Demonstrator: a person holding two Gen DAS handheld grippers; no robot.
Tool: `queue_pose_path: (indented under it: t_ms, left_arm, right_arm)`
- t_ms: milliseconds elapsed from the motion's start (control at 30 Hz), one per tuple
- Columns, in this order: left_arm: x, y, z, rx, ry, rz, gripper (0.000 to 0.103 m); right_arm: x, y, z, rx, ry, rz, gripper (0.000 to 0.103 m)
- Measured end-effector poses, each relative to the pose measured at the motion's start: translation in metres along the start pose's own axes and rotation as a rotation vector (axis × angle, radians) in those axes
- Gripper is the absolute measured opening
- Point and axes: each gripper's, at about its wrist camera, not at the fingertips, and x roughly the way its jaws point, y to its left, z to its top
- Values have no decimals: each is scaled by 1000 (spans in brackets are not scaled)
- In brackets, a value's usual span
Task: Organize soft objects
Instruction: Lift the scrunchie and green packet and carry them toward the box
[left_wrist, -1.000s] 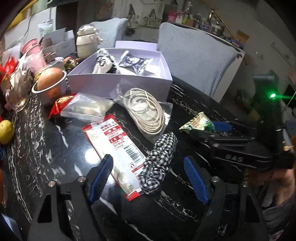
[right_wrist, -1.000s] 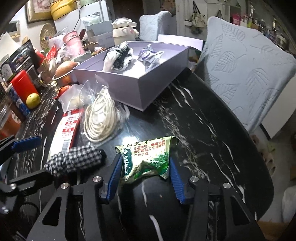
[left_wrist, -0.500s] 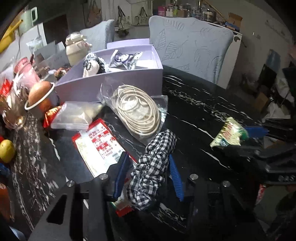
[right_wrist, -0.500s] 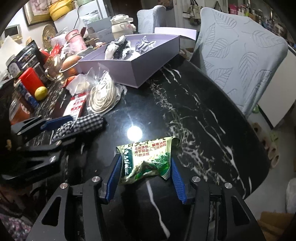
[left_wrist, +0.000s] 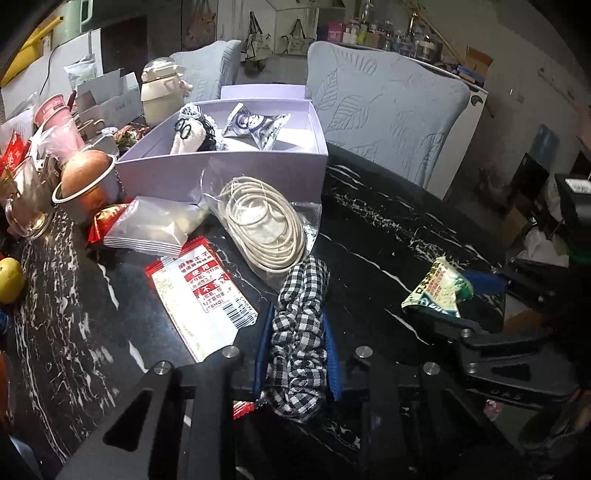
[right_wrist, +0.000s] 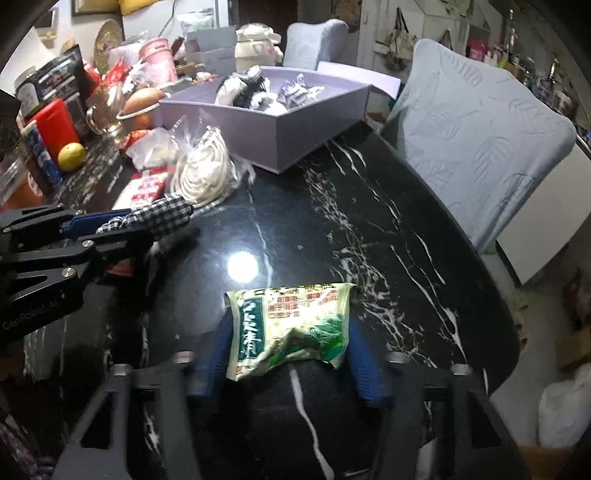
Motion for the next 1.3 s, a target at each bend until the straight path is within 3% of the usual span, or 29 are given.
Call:
queue_pose_path:
  t_ms: [133, 267, 733, 1300]
  left_arm:
    - [-5, 3, 0, -20, -7, -2, 25]
    - [-9, 9, -3, -50, -12, 5, 25]
    - [-47, 10, -11, -68, -90, -19, 25]
    - [-123, -2, 17, 3, -314, -33, 25]
  right_arm:
    - [-1, 0, -2, 52, -35, 5, 47]
    - [-7, 0, -1, 104, -56, 74, 47]
    - [-43, 23, -14, 88, -106, 114, 47]
    - [-109, 38, 3, 67, -289, 121, 47]
